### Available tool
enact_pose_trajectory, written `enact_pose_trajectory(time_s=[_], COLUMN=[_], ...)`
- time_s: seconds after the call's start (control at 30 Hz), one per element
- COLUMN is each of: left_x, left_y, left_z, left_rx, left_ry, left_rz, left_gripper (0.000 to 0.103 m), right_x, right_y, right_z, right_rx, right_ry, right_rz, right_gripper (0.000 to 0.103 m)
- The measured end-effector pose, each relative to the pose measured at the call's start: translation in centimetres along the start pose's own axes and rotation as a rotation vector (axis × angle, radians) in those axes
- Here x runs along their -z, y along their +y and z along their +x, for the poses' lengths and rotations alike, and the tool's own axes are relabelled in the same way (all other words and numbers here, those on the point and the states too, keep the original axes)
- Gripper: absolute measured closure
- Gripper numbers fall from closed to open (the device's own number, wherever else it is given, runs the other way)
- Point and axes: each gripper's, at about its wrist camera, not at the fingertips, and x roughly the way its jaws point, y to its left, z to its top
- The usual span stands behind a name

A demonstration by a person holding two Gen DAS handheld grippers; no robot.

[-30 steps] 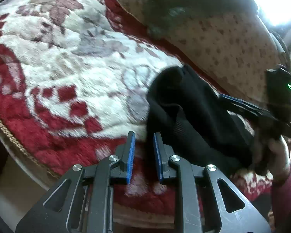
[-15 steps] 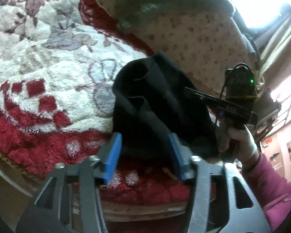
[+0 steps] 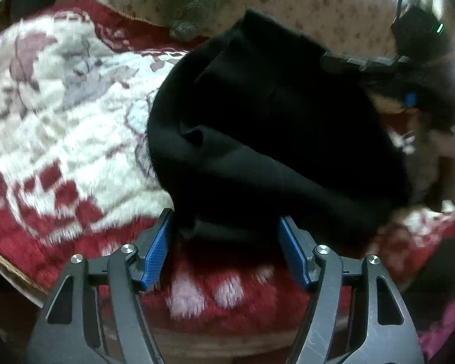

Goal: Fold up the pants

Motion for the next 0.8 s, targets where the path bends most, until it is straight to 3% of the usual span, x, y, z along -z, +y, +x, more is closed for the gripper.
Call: enact_pose_trajectory(time_s=[0.07, 0.1, 0.17, 0.33, 0.43, 0.53, 0.67, 0.7, 0.77, 0.8], left_x=[-0.3, -0.5, -0.5, 0.8, 2.4, 3.5, 4.1, 4.3, 4.3, 4.3], left_y=[-1.3, -1.8, -1.8, 1.2, 2.3, 2.7, 3.0, 3.2, 3.3, 3.4], left_z=[0.2, -0.1, -0.9, -2.3, -2.9, -3.3, -4.1, -4.6, -5.5, -6.0], left_rx=[-0.051, -0.063, -0.034, 0.03, 0.058, 0.073, 0.125, 0.131, 0.127, 0.129], left_ry=[-0.002, -0.012, -0.014, 0.029, 0.039, 0.037, 0.059, 0.06, 0.051, 0.044], left_rz=[0.062, 0.089, 0.093, -0.02, -0.078, -0.109, -0.122, -0.124, -0.118, -0.116], left_gripper=[0.053, 0.072, 0.091, 0.091, 0.091, 0.091, 0.09, 0.09, 0.09, 0.09], right_x=[0.1, 0.1, 0.2, 1.3, 3.2, 5.8, 8.3, 8.3, 8.1, 8.0], right_y=[0.1, 0.1, 0.3, 1.8, 4.3, 6.4, 6.4, 6.1, 5.5, 5.3], right_z=[0.0, 0.0, 0.0, 0.7, 1.9, 4.1, 5.9, 5.4, 3.8, 2.7], right_rx=[0.0, -0.002, -0.015, -0.167, -0.258, -0.258, -0.206, -0.22, -0.262, -0.267], right_ry=[0.001, 0.004, 0.013, 0.054, 0.13, 0.219, 0.298, 0.289, 0.258, 0.237], right_rz=[-0.006, -0.009, -0.007, 0.014, -0.028, -0.091, -0.065, -0.038, -0.002, 0.0], right_gripper=[0.094, 0.094, 0.096, 0.097, 0.097, 0.096, 0.092, 0.087, 0.066, 0.063])
